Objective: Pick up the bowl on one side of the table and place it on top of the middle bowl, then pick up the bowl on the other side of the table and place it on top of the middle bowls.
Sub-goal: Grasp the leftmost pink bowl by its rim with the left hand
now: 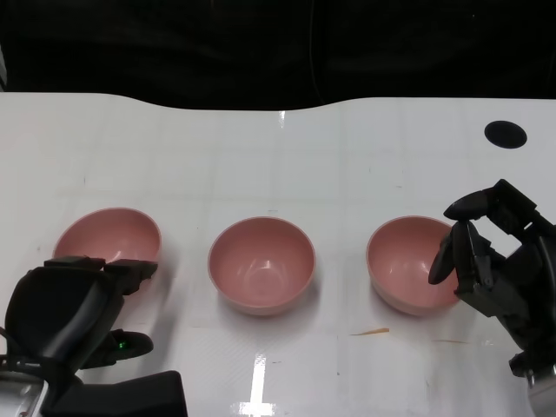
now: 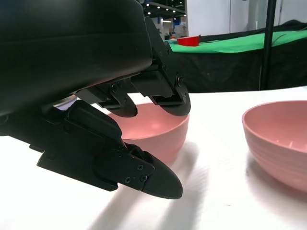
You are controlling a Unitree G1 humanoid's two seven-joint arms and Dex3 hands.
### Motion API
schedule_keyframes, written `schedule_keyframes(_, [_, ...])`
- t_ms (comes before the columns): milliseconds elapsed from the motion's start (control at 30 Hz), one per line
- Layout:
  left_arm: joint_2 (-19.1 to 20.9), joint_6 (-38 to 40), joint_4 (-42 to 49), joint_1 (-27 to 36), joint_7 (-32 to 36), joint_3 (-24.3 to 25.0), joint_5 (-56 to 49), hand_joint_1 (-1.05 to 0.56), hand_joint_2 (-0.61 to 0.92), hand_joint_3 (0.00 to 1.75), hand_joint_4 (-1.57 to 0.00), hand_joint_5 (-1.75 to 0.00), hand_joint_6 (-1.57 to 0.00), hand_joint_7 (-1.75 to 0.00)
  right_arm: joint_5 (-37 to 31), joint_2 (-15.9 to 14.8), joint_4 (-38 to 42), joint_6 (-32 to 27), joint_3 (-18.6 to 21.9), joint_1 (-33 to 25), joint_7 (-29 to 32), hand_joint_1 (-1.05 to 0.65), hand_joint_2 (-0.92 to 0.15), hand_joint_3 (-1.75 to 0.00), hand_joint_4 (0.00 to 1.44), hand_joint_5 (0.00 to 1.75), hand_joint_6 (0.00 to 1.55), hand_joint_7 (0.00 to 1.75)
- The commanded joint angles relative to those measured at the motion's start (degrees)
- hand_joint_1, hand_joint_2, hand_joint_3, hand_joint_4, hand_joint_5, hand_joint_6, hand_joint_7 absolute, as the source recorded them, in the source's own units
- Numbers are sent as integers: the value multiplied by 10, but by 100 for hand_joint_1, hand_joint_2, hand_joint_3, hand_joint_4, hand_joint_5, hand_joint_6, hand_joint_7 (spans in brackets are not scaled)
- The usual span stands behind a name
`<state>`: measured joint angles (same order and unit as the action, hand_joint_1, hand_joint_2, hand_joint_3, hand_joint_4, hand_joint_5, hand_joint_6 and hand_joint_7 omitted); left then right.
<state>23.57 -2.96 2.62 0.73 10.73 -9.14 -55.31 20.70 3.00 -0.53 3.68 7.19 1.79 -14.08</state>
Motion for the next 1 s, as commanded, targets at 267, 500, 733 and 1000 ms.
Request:
schedule_keyframes(267, [19,23,-12,-7,-24,-10,17,-81,83,0,-70,-2,-71,0,2,-6,-8,-8,3,3,5,-11,-58,-106,86,172,76,148])
schedule_keyframes(500, [30,25,-30,-6,-18,-7,21,-82,84,1,-71,-1,-71,0,-9,-3,-6,-1,1,4,14,-10,-57,-106,87,171,77,147])
schedule_keyframes(733, [41,44,-58,-5,-41,-2,21,-81,85,0,-69,0,-70,0,5,1,7,6,6,9,2,-9,-57,-106,87,170,77,146])
schedule_keyframes(1000, [44,68,-85,-9,-82,1,29,-78,82,0,-69,0,-70,0,8,0,17,10,11,9,-3,-9,-59,-104,88,169,79,144])
